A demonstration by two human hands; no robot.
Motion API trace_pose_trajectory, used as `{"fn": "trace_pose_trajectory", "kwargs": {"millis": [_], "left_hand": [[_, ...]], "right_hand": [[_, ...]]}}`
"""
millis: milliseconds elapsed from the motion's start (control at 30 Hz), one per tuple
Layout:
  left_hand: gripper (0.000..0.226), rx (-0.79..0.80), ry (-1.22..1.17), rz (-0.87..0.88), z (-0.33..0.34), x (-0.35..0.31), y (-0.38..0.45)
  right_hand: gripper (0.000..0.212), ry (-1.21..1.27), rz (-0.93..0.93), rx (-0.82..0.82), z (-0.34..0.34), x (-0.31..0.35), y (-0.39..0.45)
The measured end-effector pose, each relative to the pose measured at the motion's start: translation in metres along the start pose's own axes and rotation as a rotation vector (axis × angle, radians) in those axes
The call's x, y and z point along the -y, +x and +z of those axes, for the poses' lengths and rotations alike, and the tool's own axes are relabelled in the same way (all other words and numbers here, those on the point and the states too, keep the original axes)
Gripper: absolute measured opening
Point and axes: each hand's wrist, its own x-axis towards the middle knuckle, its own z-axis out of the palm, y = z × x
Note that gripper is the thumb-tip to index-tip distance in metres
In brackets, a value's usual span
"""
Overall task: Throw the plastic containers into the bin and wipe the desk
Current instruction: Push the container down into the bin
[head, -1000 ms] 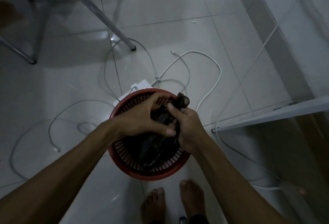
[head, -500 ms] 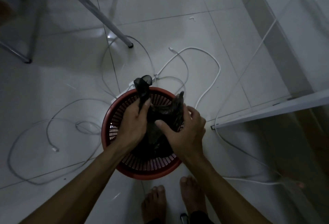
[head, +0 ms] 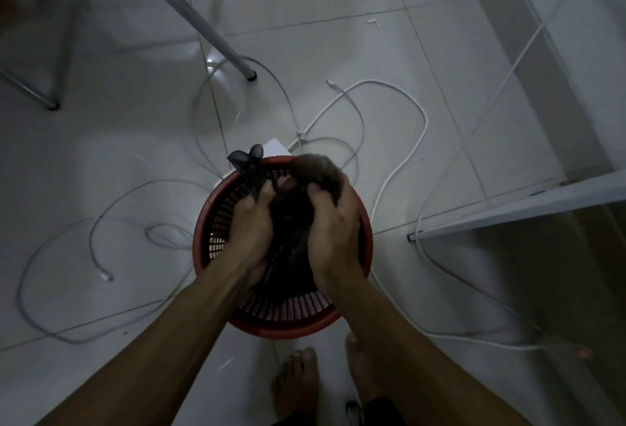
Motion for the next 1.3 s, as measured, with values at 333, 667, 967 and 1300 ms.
{"fn": "trace_pose_trajectory", "kwargs": {"millis": [333,667,967,1300], "left_hand": [[0.036,0.127,-0.290,-0.034,0.003,-0.007,-0.002],[0.028,0.308,0.636,0.391,-0.001,-0.002,-0.007],[0.019,0.371,0.844,0.445,0.010,0.000,-0.012],[0.017,0.502,0.506,0.005,-0.010,-0.014,0.002]], "right_hand": [[0.041,-0.043,0.385,-0.009,-0.011,-0.022,0.042],[0.019,-0.427,0.253,0.062,-0.019,-0.009,0.037],[0.027,-0.181,0.358,0.215,-0.031,0.005,0.020],[0.020,0.171,0.471,0.349,-0.056,0.001,0.024]]}}
